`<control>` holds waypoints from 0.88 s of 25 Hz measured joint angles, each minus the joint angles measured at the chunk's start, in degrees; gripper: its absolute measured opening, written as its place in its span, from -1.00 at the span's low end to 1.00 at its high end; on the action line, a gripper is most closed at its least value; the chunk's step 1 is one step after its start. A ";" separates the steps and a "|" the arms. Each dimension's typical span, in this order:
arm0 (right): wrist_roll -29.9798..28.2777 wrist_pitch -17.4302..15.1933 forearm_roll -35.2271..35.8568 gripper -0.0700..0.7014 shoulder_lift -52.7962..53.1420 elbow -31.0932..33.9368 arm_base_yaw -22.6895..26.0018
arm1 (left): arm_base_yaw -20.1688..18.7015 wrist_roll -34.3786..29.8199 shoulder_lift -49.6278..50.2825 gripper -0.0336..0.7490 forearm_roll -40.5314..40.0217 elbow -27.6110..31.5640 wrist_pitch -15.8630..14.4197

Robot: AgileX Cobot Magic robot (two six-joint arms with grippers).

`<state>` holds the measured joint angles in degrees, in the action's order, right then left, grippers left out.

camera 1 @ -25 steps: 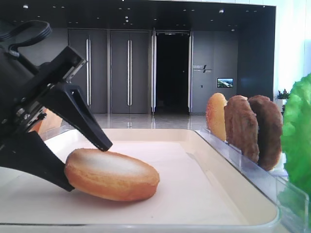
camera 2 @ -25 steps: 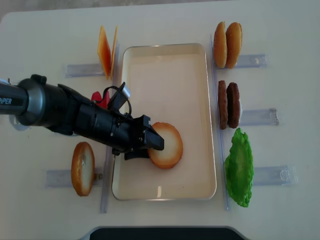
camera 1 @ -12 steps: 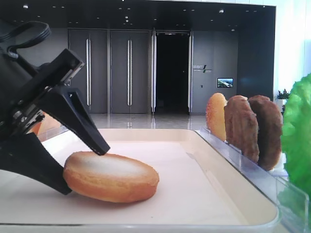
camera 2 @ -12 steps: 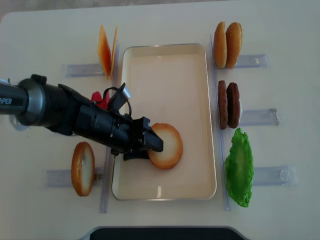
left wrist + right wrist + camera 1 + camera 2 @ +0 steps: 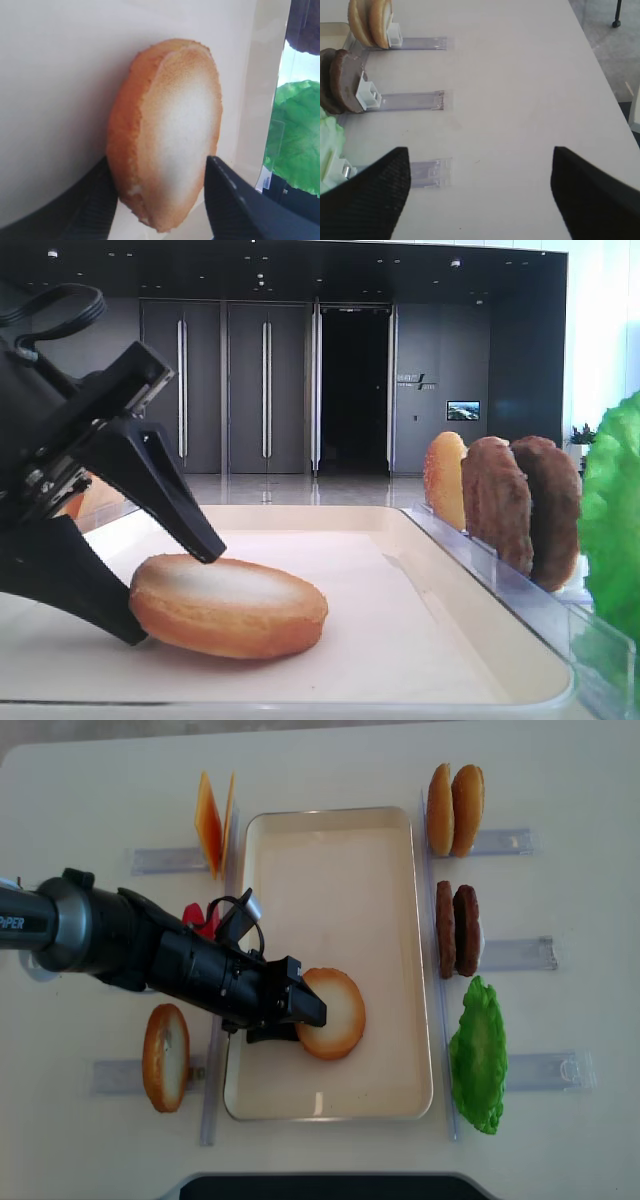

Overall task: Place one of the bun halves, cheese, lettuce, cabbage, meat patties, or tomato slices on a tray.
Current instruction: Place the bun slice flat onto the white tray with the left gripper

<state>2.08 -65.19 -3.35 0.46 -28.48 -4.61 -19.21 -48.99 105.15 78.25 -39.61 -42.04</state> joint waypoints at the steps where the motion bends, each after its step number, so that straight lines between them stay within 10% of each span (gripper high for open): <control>1: 0.00 0.00 0.00 0.68 0.00 0.00 0.00 | 0.00 0.06 0.00 0.16 -0.06 0.00 0.00; 22: 0.00 0.00 0.00 0.68 0.00 0.00 0.00 | 0.00 2.17 0.00 0.16 -3.35 -0.28 -0.90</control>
<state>2.08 -65.19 -3.35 0.46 -28.48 -4.61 -19.21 -46.81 105.15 74.89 -39.88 -42.94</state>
